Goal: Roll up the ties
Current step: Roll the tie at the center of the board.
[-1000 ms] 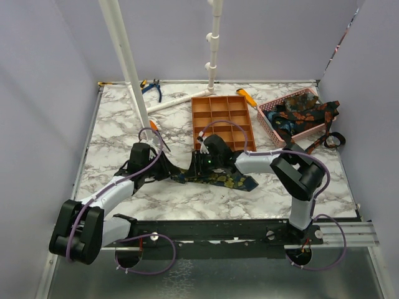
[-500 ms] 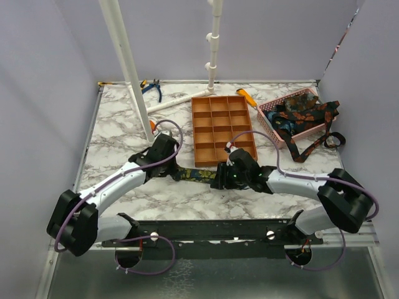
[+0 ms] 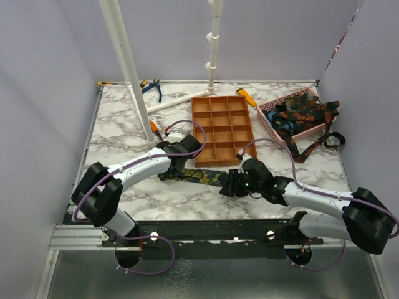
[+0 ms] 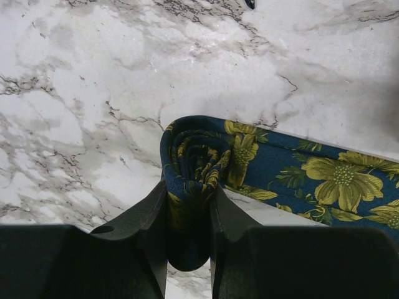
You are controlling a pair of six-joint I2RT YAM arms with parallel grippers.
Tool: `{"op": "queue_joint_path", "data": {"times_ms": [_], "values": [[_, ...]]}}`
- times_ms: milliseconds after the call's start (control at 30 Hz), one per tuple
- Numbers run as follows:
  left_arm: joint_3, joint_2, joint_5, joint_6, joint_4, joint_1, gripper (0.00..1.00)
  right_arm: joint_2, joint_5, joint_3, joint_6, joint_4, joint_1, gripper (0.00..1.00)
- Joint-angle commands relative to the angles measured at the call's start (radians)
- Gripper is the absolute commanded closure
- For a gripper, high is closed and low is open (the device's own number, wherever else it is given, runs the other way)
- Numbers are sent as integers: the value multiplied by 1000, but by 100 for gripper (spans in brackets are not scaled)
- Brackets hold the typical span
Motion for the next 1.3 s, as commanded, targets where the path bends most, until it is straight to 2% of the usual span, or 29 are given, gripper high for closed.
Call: {"op": "queue_joint_path", "data": {"times_ms": [0, 267, 367, 600, 933, 1267], "values": [[78, 102, -183, -82, -155, -67, 100, -43, 33, -34, 2, -53, 8, 54], [133, 271, -230, -154, -199, -159, 100, -84, 45, -50, -5, -87, 8, 54], [141, 317, -208, -149, -176, -180, 82, -101, 51, -55, -5, -99, 7, 54], [149, 372, -133, -129, -95, -216, 52, -112, 61, -55, 7, -114, 7, 54], [149, 294, -58, -90, -51, -227, 3, -113, 81, -33, 20, -136, 8, 54], [152, 121, 0, -43, -53, -226, 1, -69, 56, 24, 10, -116, 7, 53]]}}
